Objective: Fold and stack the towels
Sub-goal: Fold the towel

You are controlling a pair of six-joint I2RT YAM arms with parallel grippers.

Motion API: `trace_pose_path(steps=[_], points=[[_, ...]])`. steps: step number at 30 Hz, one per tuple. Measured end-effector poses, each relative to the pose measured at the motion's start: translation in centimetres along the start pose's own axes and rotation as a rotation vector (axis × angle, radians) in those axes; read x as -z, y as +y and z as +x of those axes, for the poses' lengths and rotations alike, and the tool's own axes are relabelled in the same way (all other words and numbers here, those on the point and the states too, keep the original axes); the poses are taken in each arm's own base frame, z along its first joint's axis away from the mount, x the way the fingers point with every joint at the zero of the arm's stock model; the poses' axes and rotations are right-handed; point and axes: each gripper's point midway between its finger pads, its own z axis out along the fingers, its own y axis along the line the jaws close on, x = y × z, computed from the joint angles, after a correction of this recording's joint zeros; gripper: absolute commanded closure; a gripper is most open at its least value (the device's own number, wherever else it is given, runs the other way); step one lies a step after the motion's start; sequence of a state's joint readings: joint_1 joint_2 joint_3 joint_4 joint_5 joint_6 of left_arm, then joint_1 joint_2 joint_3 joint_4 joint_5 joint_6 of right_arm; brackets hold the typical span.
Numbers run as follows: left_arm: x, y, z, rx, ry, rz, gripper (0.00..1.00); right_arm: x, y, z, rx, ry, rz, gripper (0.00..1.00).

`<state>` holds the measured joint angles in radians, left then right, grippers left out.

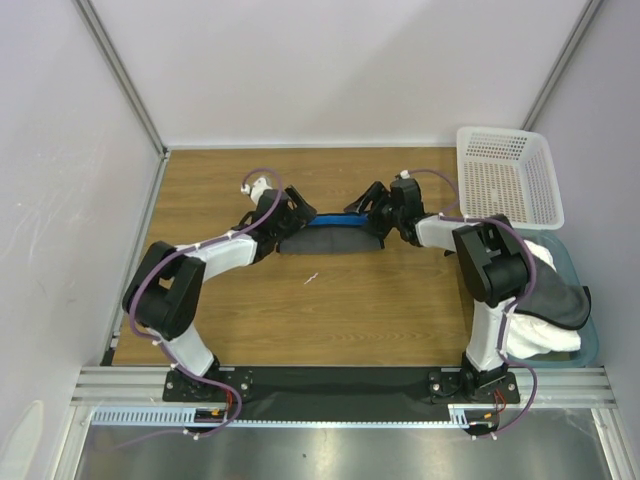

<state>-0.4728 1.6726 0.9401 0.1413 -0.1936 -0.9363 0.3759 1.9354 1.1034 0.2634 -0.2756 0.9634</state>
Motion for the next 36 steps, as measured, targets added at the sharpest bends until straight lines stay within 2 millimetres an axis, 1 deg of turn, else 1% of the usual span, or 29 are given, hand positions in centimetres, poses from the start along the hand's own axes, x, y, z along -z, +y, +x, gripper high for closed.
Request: trace_pose_path(steps=[4, 5, 9, 15, 19, 21, 23, 25, 29, 33, 36], points=[[-1.0, 0.7, 1.8, 0.013, 0.05, 0.001, 0.06, -1.3, -1.5, 0.5, -0.04, 0.009, 0.027, 0.17], [-1.2, 1.0, 2.1, 0.013, 0.058, -0.004, 0.06, -1.4, -1.5, 0.5, -0.046, 0.008, 0.023, 0.17], [-1.2, 2.0, 3.0, 0.014, 0.077, -0.02, 0.06, -1.7, -0.5, -0.3, -0.052, -0.016, 0.007, 0.18], [-1.1, 2.7, 3.7, 0.012, 0.091, -0.024, 0.06, -2.2, 0.6, -1.5, -0.045, -0.057, -0.011, 0.18], [-1.2, 3.4, 4.3, 0.009, 0.102, -0.039, 0.06, -3.1, 1.8, -2.6, -0.042, -0.075, -0.035, 0.19], [-1.2, 3.4, 4.3, 0.009, 0.099, -0.037, 0.06, -3.3, 2.0, -2.7, -0.05, -0.074, -0.044, 0.19], [-1.2, 3.5, 4.3, 0.01, 0.096, -0.035, 0.06, -3.3, 2.2, -2.4, -0.058, -0.069, -0.048, 0.2], [-1.3, 3.5, 4.3, 0.011, 0.092, -0.032, 0.06, -3.2, 2.2, -1.6, -0.073, -0.058, -0.048, 0.2], [-1.3, 3.5, 4.3, 0.013, 0.085, -0.023, 0.06, -2.6, 1.5, 1.7, -0.106, -0.007, -0.017, 0.19], [-1.3, 3.5, 4.3, 0.015, 0.075, -0.013, 0.06, -2.7, 1.5, 4.0, -0.124, 0.025, 0.008, 0.19], [-1.3, 3.5, 4.2, 0.017, 0.067, -0.006, 0.06, -2.8, 1.6, 4.4, -0.132, 0.019, 0.017, 0.19]])
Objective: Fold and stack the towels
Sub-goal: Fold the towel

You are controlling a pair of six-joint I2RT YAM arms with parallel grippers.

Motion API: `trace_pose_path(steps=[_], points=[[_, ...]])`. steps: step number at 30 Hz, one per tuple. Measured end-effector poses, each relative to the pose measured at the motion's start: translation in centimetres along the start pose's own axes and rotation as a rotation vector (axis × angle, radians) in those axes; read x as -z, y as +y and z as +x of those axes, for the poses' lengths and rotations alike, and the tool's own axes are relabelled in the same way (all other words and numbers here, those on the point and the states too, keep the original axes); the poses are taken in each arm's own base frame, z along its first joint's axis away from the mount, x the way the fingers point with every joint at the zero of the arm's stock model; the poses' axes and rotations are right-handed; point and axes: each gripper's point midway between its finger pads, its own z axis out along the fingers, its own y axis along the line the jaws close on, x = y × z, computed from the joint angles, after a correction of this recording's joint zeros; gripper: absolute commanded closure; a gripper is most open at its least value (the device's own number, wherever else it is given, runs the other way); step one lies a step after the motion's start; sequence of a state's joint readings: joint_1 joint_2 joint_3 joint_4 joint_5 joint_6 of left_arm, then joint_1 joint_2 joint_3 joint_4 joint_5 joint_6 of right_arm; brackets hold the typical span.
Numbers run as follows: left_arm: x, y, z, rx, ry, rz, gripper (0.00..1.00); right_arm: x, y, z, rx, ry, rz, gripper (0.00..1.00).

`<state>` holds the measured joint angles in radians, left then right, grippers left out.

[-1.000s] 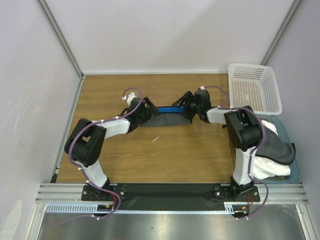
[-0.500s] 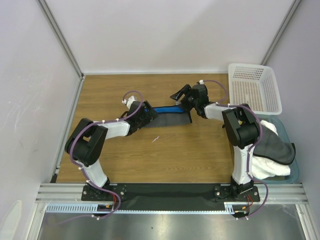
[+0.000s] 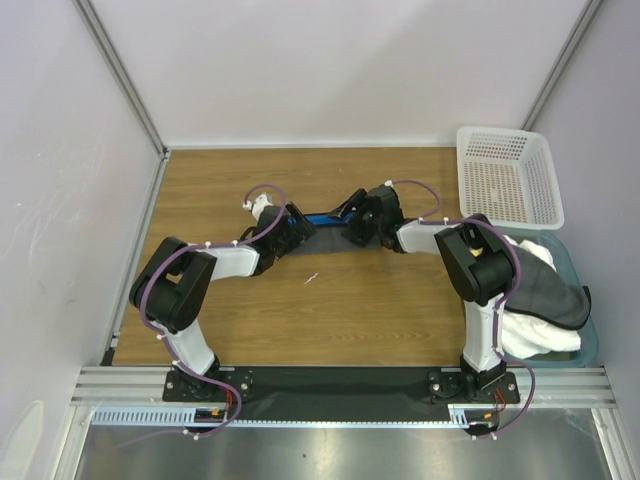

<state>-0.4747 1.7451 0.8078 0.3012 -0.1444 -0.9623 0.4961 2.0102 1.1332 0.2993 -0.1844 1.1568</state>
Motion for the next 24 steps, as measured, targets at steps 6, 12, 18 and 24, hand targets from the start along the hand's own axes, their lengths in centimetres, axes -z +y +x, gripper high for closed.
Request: trace_pose_path(steps=[6, 12, 18, 24], points=[[0.0, 0.0, 0.0, 0.006, -0.007, 0.007, 0.06, -0.8, -0.2, -1.0, -0.032, -0.047, 0.02, 0.19], [0.0, 0.0, 0.0, 0.007, -0.01, 0.007, 0.06, -2.4, 0.6, -2.3, -0.054, -0.088, 0.003, 0.19], [0.0, 0.0, -0.1, 0.007, -0.013, 0.005, 0.06, -3.5, 1.3, -3.6, -0.089, -0.123, -0.025, 0.21], [0.0, 0.0, -0.1, 0.007, -0.014, 0.004, 0.06, -4.6, 3.9, -6.0, -0.091, -0.176, -0.086, 0.21]])
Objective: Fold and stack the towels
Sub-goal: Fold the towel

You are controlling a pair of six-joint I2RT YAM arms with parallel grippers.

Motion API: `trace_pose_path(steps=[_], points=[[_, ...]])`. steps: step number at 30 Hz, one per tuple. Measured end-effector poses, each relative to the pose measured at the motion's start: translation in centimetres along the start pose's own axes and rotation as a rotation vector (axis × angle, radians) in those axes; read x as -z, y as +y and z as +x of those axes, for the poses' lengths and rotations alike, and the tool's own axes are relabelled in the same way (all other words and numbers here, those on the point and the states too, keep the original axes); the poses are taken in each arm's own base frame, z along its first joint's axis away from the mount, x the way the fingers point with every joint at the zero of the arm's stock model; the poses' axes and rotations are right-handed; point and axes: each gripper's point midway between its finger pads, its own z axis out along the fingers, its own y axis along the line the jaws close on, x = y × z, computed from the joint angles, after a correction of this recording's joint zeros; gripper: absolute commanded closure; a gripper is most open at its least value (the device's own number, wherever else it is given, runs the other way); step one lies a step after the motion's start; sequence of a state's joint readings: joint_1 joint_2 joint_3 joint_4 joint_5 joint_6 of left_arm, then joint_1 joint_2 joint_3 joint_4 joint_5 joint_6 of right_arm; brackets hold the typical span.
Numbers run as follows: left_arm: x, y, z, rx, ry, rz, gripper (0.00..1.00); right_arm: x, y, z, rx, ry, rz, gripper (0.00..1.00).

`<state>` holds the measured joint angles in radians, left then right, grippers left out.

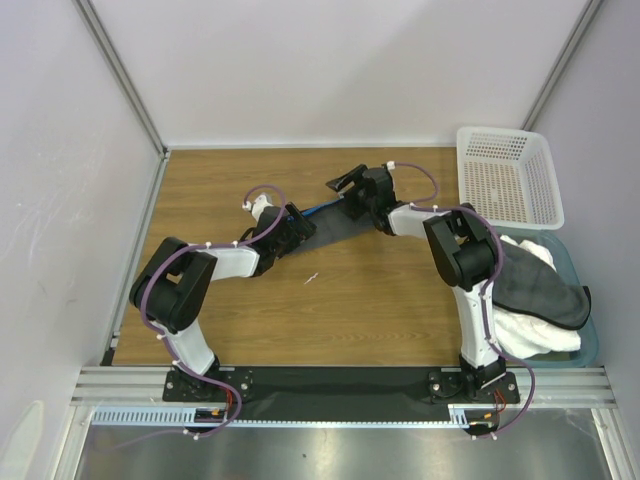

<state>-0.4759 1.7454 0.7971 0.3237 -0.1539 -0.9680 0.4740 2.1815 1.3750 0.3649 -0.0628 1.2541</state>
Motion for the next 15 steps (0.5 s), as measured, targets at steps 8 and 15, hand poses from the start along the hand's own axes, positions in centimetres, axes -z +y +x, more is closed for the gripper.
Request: trace_pose_path(steps=[8, 15], points=[[0.0, 0.0, 0.1, 0.0, -0.001, 0.003, 0.06, -2.8, 4.7, -1.1, 0.025, -0.021, -0.107, 0.22], [0.2, -0.1, 0.2, -0.013, -0.004, 0.014, 0.07, -3.2, 5.8, -1.1, 0.142, 0.036, -0.117, 0.22]])
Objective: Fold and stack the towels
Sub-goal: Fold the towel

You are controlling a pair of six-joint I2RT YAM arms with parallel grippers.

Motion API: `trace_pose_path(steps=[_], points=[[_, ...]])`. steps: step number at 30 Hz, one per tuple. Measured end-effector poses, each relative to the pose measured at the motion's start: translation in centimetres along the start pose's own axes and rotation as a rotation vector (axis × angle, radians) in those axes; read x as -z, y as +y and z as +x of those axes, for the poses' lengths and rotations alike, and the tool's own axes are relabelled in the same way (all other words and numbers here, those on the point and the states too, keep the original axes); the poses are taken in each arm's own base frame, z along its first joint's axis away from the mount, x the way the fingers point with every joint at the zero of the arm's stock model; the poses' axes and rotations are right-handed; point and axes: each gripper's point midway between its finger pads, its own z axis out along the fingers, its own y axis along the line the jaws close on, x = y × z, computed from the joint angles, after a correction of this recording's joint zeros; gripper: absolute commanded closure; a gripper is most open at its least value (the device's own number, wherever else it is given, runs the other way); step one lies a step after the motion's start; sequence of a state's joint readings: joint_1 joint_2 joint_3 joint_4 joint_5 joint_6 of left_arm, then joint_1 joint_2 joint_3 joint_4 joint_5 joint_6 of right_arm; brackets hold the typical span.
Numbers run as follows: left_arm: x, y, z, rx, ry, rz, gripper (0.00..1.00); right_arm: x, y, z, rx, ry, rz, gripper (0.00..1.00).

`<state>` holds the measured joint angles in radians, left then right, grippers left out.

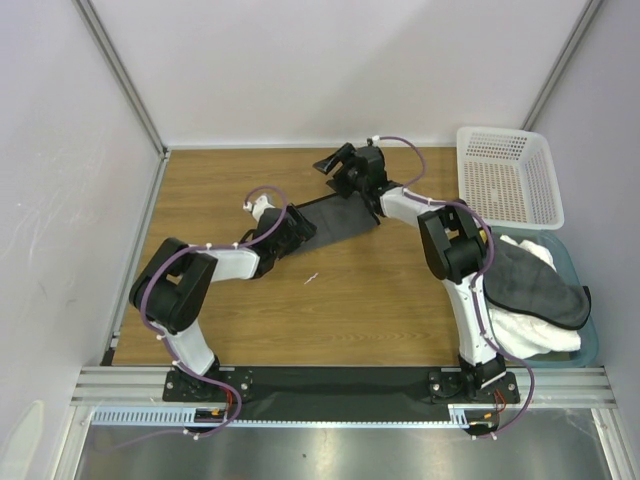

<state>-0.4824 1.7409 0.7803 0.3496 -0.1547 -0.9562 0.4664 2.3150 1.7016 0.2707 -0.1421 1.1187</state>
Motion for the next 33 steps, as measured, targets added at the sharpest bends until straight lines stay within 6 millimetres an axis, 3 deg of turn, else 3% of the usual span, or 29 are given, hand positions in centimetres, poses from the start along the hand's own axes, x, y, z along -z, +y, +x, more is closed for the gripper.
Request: trace_pose_path(steps=[3, 5, 13, 15, 24, 33], points=[[0.2, -0.2, 0.5, -0.038, 0.003, -0.003, 0.07, 0.5, 0.0, -0.6, 0.077, 0.017, 0.008, 0.22], [0.4, -0.5, 1.2, -0.074, 0.009, -0.005, 0.07, 1.3, -1.1, -0.3, 0.129, 0.041, 0.047, 0.22], [0.5, -3.1, 4.7, -0.21, 0.086, 0.03, 0.09, 8.0, -8.2, 1.5, 0.282, 0.113, 0.283, 0.23], [0.3, -3.7, 5.2, -0.231, 0.102, 0.046, 0.09, 8.8, -9.4, 1.5, 0.308, 0.119, 0.324, 0.24], [1.1, -5.9, 8.5, -0.367, 0.178, 0.116, 0.09, 8.9, -12.1, -0.2, 0.367, 0.1, 0.399, 0.33], [1.4, -6.9, 10.0, -0.423, 0.225, 0.185, 0.1, 6.0, -11.6, -2.2, 0.401, 0.077, 0.357, 0.36]])
